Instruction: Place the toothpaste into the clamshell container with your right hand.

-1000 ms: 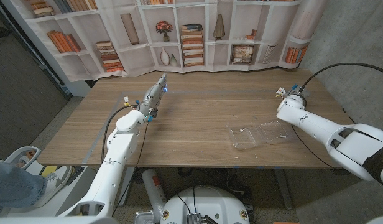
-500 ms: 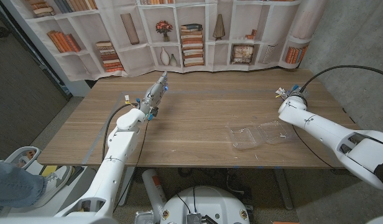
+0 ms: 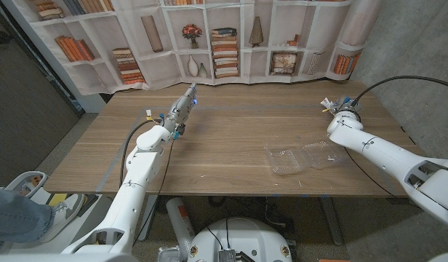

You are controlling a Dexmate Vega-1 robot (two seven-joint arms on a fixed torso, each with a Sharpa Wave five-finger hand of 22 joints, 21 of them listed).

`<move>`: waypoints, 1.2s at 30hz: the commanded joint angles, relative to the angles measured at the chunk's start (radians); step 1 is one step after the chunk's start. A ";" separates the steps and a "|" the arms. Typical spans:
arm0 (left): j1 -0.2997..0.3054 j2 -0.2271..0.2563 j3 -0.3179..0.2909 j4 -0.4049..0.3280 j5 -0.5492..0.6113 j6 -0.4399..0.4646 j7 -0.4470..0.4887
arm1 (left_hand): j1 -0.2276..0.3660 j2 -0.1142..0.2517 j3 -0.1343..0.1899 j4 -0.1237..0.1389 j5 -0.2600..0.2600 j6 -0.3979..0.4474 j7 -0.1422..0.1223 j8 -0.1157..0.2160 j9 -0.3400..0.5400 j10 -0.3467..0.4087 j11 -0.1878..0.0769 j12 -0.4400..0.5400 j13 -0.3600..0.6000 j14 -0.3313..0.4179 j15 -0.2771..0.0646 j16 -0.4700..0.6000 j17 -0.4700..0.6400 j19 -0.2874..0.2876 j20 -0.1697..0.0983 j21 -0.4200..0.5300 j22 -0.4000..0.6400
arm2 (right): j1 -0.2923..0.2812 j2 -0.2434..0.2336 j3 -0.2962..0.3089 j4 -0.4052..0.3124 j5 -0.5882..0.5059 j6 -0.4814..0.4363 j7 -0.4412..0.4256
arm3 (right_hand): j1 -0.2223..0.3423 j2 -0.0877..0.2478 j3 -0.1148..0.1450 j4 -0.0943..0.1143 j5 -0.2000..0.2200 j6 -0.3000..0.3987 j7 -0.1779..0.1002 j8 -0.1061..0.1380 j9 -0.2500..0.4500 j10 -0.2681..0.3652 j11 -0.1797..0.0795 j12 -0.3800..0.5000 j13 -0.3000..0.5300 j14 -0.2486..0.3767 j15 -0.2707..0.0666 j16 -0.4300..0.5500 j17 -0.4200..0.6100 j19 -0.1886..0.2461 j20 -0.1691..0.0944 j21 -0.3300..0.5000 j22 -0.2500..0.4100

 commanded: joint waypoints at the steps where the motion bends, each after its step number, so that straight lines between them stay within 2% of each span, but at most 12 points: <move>1: -0.006 0.001 -0.005 0.009 -0.001 -0.008 -0.006 | 0.003 0.007 -0.004 0.000 0.000 -0.005 0.001 -0.002 0.001 -0.004 -0.008 0.001 0.005 -0.032 0.004 -0.001 0.005 -0.085 -0.009 0.000 0.001 | -0.030 -0.029 0.022 -0.067 -0.021 0.009 -0.011 | 0.011 0.002 0.005 0.000 0.005 -0.004 -0.004 -0.002 0.002 0.001 -0.012 -0.004 0.007 -0.005 -0.110 -0.008 0.005 -0.003 -0.101 -0.007 0.001; 15: -0.005 0.001 -0.009 0.007 -0.005 -0.023 -0.007 | 0.004 0.009 -0.006 -0.001 0.000 -0.004 0.002 -0.002 0.001 -0.003 -0.006 0.001 0.005 -0.033 0.004 -0.001 0.005 -0.086 -0.010 0.000 0.001 | -0.097 -0.073 0.071 -0.171 -0.026 0.051 -0.045 | 0.020 0.005 0.005 -0.001 0.004 -0.005 -0.008 -0.007 0.003 -0.004 -0.019 -0.006 0.010 -0.008 -0.113 -0.008 0.009 -0.009 -0.106 -0.011 0.002; 26: -0.009 -0.003 -0.010 0.021 -0.012 -0.037 -0.018 | 0.006 0.011 -0.007 -0.001 -0.001 -0.005 0.002 -0.002 0.001 -0.005 -0.009 0.001 0.005 -0.034 0.004 -0.001 0.005 -0.087 -0.009 0.000 0.001 | -0.154 -0.137 0.100 -0.250 -0.034 0.131 -0.026 | 0.032 0.008 0.005 -0.002 0.003 -0.006 -0.013 -0.010 0.003 -0.012 -0.024 -0.010 0.014 -0.014 -0.117 -0.011 0.011 -0.016 -0.118 -0.015 0.003; 36: -0.005 -0.007 -0.014 0.028 -0.014 -0.052 -0.016 | 0.007 0.012 -0.008 -0.002 -0.001 -0.005 0.002 -0.001 0.001 -0.004 -0.007 0.001 0.005 -0.034 0.005 -0.001 0.005 -0.088 -0.009 0.000 0.001 | -0.194 -0.161 0.133 -0.301 -0.035 0.153 -0.021 | 0.039 0.012 0.004 -0.001 0.003 -0.009 -0.017 -0.014 0.004 -0.016 -0.030 -0.012 0.015 -0.022 -0.116 -0.013 0.014 -0.019 -0.123 -0.017 0.004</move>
